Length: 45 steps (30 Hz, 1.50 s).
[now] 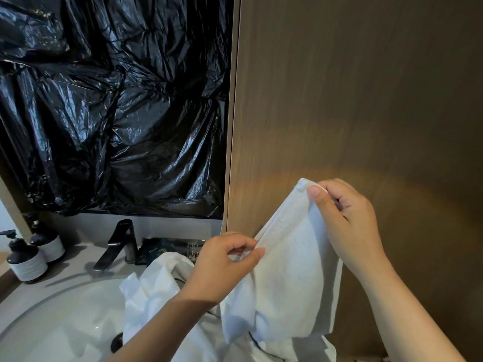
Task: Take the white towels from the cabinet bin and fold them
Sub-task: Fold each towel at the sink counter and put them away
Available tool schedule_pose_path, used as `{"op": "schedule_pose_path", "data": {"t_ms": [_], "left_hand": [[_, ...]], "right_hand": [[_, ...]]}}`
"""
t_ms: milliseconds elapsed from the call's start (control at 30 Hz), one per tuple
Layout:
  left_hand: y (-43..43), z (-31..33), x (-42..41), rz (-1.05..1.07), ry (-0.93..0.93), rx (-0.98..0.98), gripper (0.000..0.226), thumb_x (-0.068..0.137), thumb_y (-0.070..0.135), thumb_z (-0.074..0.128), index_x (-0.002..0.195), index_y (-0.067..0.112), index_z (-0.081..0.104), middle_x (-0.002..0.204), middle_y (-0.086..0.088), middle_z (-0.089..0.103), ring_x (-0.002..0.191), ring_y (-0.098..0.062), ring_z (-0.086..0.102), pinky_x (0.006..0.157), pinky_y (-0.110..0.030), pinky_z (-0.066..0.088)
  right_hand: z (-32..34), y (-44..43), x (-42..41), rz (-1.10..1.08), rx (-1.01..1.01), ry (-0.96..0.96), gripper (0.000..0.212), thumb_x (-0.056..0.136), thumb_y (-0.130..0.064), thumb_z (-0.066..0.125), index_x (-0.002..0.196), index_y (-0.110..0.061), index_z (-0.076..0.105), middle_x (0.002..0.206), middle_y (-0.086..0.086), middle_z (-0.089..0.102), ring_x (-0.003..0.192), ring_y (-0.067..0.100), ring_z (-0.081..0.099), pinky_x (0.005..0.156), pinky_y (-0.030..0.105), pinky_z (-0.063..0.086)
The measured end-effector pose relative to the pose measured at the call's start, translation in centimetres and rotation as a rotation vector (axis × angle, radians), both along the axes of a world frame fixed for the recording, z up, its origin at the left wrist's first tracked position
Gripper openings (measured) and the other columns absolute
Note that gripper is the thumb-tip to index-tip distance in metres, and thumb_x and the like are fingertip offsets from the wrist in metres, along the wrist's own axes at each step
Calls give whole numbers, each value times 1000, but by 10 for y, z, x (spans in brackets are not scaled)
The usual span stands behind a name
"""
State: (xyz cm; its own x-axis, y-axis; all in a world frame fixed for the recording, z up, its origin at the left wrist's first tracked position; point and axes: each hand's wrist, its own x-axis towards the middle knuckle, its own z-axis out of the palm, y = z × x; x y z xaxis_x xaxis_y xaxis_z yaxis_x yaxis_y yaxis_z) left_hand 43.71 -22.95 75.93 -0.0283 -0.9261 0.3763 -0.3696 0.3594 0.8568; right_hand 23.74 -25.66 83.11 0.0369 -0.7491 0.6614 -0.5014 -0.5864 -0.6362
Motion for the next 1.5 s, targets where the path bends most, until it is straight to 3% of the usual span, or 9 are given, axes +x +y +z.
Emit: {"op": "schedule_pose_path", "data": {"t_ms": [233,367,633,733,867,967,1100,1267,1500], "left_hand": [[-6,1,9,46,-1,51,6,84,26,72,79,26,75,81,6,71,74,-14,66,72,-35,56],[-9,8,15,69,-61,14,8,84,20,72,78,24,75,79,11,71,74,-6,65,71,-21,53],[-7,13,14,23,-43,34,11,84,18,72,74,21,75,74,6,70,66,-4,63,64,-22,50],[-12,39,22,127,6,-87,11,83,13,72,76,19,75,77,2,69,69,-8,62,69,-29,52],[-13,108,52,206,-61,-299,13,84,18,71,81,31,73,82,12,69,75,-1,62,70,-14,48],[-11,132,60,153,-170,-214,10,85,23,69,83,31,75,82,14,70,74,0,63,65,-10,48],[-15,93,53,75,-321,-60,9,86,18,70,80,24,75,72,12,69,66,-3,61,61,-11,46],[-23,30,43,20,-259,53,17,80,11,74,83,23,63,76,-5,63,60,-2,46,59,-10,40],[-24,6,35,44,-273,116,13,80,14,75,77,26,72,68,2,65,59,-2,50,60,-10,42]], "right_hand": [[24,-8,-9,-70,-65,28,20,99,-31,50,84,-29,63,84,-15,60,87,-3,56,67,2,40],[26,-10,-12,-85,-65,13,19,99,-32,50,83,-31,62,84,-15,61,87,-3,56,66,1,40],[42,-11,-10,-89,-122,-44,21,99,-33,50,80,-39,58,84,-15,60,87,-2,56,67,3,41],[53,-14,-16,-87,-119,-81,23,100,-33,49,80,-33,60,79,-13,59,79,-1,55,63,4,39],[55,-19,-23,-62,-98,-139,31,102,-33,46,82,-15,62,71,-3,56,67,4,50,55,12,35],[38,-24,-21,-67,-47,-171,35,102,-32,46,81,-8,62,71,6,55,63,4,46,55,19,32],[-10,-29,-23,-121,151,-141,32,102,-31,46,79,-14,61,75,7,59,66,5,49,61,30,36],[-62,-23,-31,-105,324,-190,32,102,-34,45,87,-13,64,86,14,65,83,30,61,70,36,44],[-69,-12,-33,-137,338,-271,18,94,-32,60,86,-21,70,83,-2,71,86,23,67,79,46,54]]}}
